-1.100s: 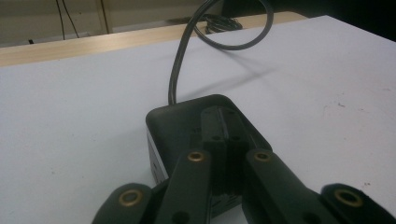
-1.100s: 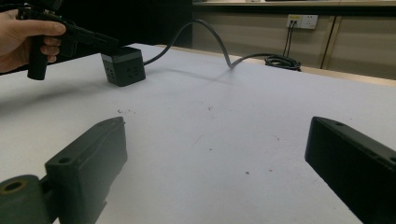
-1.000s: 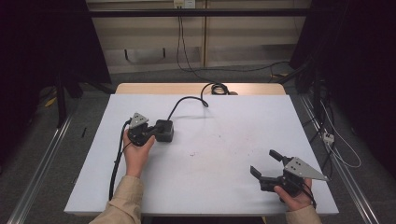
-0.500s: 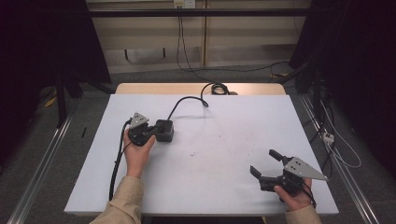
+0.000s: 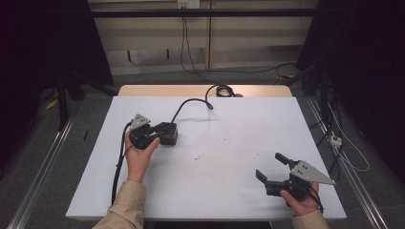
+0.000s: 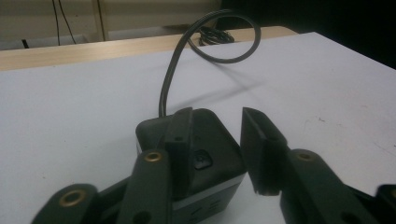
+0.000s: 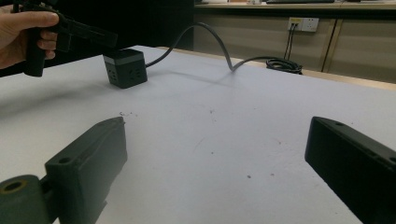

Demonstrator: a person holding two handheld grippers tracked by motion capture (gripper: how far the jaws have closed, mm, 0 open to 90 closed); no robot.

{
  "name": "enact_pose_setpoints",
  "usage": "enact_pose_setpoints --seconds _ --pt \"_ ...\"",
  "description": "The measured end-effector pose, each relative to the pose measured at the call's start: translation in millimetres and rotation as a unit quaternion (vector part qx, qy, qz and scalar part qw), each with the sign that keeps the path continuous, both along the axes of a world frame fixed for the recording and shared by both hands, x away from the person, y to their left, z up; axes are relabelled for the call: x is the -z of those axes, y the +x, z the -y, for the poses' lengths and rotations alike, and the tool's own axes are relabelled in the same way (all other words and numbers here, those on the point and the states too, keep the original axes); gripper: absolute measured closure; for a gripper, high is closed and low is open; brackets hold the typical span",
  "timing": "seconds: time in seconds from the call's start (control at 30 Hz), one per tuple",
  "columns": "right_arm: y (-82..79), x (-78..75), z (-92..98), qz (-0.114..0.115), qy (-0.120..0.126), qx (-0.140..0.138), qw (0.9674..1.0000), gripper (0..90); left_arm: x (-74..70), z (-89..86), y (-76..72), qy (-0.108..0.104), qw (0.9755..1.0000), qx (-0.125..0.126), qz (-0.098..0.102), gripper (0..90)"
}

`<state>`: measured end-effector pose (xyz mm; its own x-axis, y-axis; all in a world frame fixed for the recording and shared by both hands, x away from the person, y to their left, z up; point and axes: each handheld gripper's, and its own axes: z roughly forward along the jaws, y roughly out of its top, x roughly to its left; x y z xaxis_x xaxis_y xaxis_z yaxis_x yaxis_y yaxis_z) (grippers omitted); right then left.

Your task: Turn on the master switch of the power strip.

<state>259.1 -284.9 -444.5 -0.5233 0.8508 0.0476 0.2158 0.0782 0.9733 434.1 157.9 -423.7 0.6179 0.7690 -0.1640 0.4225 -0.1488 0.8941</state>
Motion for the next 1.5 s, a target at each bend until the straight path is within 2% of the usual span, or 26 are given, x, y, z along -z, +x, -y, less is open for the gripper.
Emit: enact_pose_setpoints --seconds 0.1,0.2,0.23,0.27,0.5,0.7,0.77,0.83,0.97,1.1,1.23,1.5 --pt "-0.5 -0.4 0.3 0.001 -0.001 0.0 1.0 5.2 -3.0 0.5 -2.6 -0.005 1.0 -0.002 -0.005 56.8" --pt "-0.6 -0.5 0.6 0.002 0.0 0.001 1.0 5.2 -3.7 0.1 -2.9 -0.005 0.9999 -0.002 -0.013 40.3" --pt "-0.6 -0.5 0.6 0.002 0.0 0.001 1.0 5.2 -3.7 0.0 -3.2 -0.004 0.9998 -0.004 -0.019 40.3" --pt "-0.5 -0.8 0.8 0.002 0.001 0.002 1.0 5.2 -3.3 -1.0 -3.7 -0.004 0.9997 -0.006 -0.024 30.1" --pt "-0.9 -0.9 1.6 0.003 0.001 0.001 1.0 5.2 -9.5 -3.9 -10.4 -0.005 0.9998 0.012 -0.016 17.2" --pt "-1.7 -1.2 2.3 0.002 0.002 0.002 1.0 5.2 -9.9 -8.2 -18.4 -0.007 0.9998 0.015 -0.009 11.8" --pt "-1.8 -1.4 2.1 0.002 0.003 0.003 1.0 5.2 -8.4 -10.3 -21.8 -0.008 0.9995 0.025 -0.015 11.4" --pt "-1.5 -1.4 2.0 0.002 0.003 0.002 1.0 5.2 -7.9 -12.4 -24.8 0.0 0.9993 0.034 -0.015 10.8" --pt "-1.0 -1.9 0.3 0.003 0.003 -0.001 1.0 5.2 -8.9 -18.2 -32.7 -0.013 0.9991 0.04 -0.01 9.0" --pt "-0.4 -1.9 -0.4 0.003 0.003 -0.002 1.0 5.2 -8.6 -25.7 -39.9 -0.017 0.9988 0.046 -0.006 8.6" --pt "0.4 -1.7 -0.9 0.002 0.003 -0.003 1.0 5.2 -7.8 -33.2 -45.3 -0.027 0.9987 0.043 -0.007 8.2" --pt "1.0 -1.4 -0.7 0.003 0.003 -0.003 1.0 5.2 -4.2 -46.1 -56.0 -0.018 0.9989 0.044 -0.002 7.7"
